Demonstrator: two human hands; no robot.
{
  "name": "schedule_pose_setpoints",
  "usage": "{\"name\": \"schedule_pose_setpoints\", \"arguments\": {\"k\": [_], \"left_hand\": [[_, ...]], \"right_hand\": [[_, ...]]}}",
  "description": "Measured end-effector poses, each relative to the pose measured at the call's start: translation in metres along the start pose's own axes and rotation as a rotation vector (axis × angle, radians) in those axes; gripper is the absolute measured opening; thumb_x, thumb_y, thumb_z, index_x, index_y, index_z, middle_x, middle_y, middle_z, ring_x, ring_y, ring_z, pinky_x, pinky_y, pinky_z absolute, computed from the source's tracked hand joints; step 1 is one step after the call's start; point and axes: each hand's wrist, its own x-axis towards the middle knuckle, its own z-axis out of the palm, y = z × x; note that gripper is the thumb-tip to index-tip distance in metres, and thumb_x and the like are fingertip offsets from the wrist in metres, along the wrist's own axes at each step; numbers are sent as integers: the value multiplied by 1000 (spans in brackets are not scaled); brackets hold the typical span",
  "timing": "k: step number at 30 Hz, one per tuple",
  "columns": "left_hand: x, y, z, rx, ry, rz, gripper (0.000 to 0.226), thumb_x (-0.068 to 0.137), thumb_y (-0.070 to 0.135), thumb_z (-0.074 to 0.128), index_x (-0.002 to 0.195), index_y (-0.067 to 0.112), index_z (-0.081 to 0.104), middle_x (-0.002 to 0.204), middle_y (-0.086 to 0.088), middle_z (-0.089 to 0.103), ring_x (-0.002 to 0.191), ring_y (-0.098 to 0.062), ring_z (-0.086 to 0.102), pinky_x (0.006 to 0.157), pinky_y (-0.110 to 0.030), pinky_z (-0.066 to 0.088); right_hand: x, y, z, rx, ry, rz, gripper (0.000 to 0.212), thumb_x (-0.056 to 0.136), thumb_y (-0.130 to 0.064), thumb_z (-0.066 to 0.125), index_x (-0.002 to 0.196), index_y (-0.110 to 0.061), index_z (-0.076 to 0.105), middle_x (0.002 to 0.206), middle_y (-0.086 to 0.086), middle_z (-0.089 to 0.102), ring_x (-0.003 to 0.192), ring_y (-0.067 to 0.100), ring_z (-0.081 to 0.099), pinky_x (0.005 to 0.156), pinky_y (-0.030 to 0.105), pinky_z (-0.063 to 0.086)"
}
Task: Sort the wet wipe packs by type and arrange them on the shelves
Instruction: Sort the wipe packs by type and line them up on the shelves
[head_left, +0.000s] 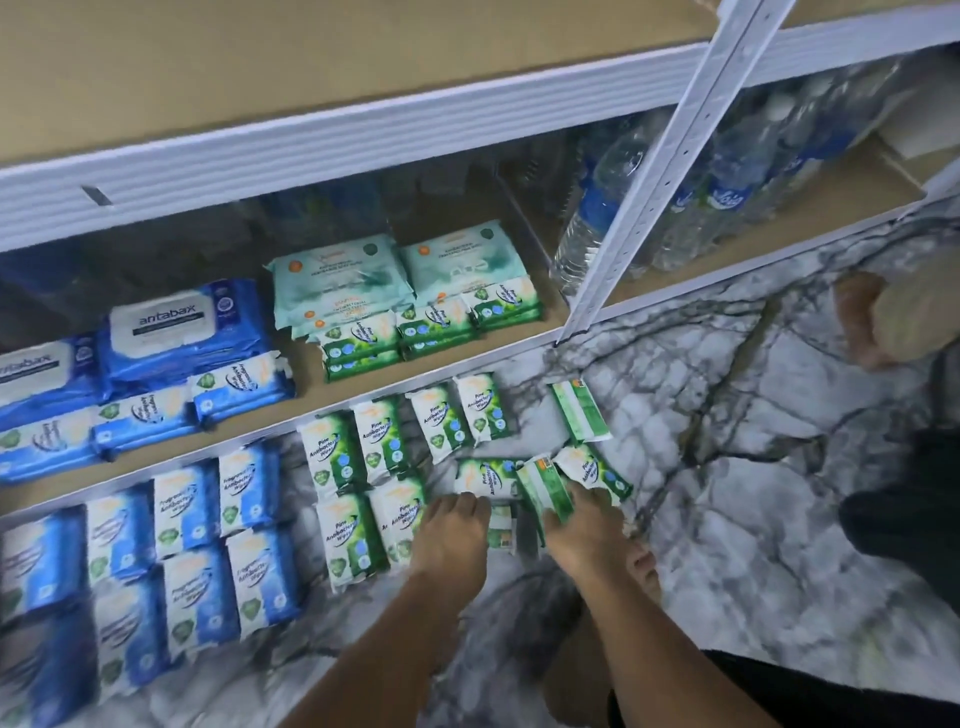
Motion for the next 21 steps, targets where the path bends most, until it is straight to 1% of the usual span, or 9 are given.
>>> {"name": "schedule_pose_setpoints", "arguments": {"k": [2, 5, 9, 13, 16, 18, 19, 20, 21], "left_hand": [[14, 2, 11, 42, -40, 10, 58, 89, 20, 64, 141, 13, 40, 138, -8, 49, 128, -28, 45, 113, -40, 34], [24, 3, 24, 80, -54, 28, 60, 86, 16, 67, 139, 12, 40, 134, -11, 49, 124, -31, 47, 109, -42, 38], [27, 3, 30, 71, -44, 45, 66, 80, 16, 70, 138, 12, 39, 133, -12, 46, 122, -32, 45, 108, -44, 40], [25, 6, 27, 91, -59, 80, 60, 81, 8, 61, 137, 7, 40, 134, -14, 43, 122, -32, 42, 109, -43, 38], [21, 10, 18, -21, -44, 95, 57, 82, 14, 60, 137, 11, 44, 133, -11, 46, 121, -29, 44, 107, -40, 38], [13, 13, 6, -187, -12, 84, 59, 82, 21, 63, 139, 16, 48, 130, -7, 50, 118, -26, 47, 103, -37, 42], [7, 15, -1, -280, 17, 64, 60, 80, 24, 66, 138, 19, 51, 128, -5, 51, 117, -25, 50, 100, -36, 45], [0, 15, -10, -381, 33, 31, 59, 79, 27, 68, 136, 20, 54, 125, -4, 53, 115, -25, 52, 97, -35, 47], [-7, 15, -20, -488, 48, 3, 59, 78, 29, 71, 134, 20, 56, 123, -3, 54, 114, -24, 54, 95, -32, 49]], "right_hand": [[12, -3, 6, -76, 15, -4, 58, 96, -48, 52, 148, -26, 40, 150, 5, 38, 135, 33, 40, 105, 49, 39], [28, -4, 21, -98, 25, -16, 64, 92, -51, 56, 147, -20, 42, 148, 6, 41, 134, 31, 39, 101, 48, 40], [39, -1, 31, -122, 52, -26, 71, 86, -53, 66, 144, -21, 43, 141, 4, 45, 128, 30, 47, 100, 49, 44], [40, -1, 28, -58, 67, -21, 60, 79, -52, 70, 131, -25, 56, 123, 1, 53, 112, 28, 58, 94, 48, 51], [36, -3, 14, 77, 58, 53, 43, 71, -50, 72, 106, -27, 65, 101, -5, 62, 88, 21, 65, 79, 38, 57], [24, -10, -8, 269, 38, 111, 27, 75, -37, 75, 95, -21, 66, 85, -4, 68, 69, 14, 65, 61, 23, 50], [20, -12, -19, 340, 12, 132, 18, 79, -27, 75, 93, -17, 67, 79, -1, 69, 63, 14, 63, 54, 20, 45], [15, -15, -31, 405, -8, 133, 14, 81, -19, 73, 92, -13, 69, 77, 3, 68, 61, 15, 62, 53, 20, 43], [10, -17, -43, 457, -29, 130, 14, 81, -17, 73, 92, -10, 71, 77, 7, 69, 64, 18, 63, 56, 24, 44]]}}
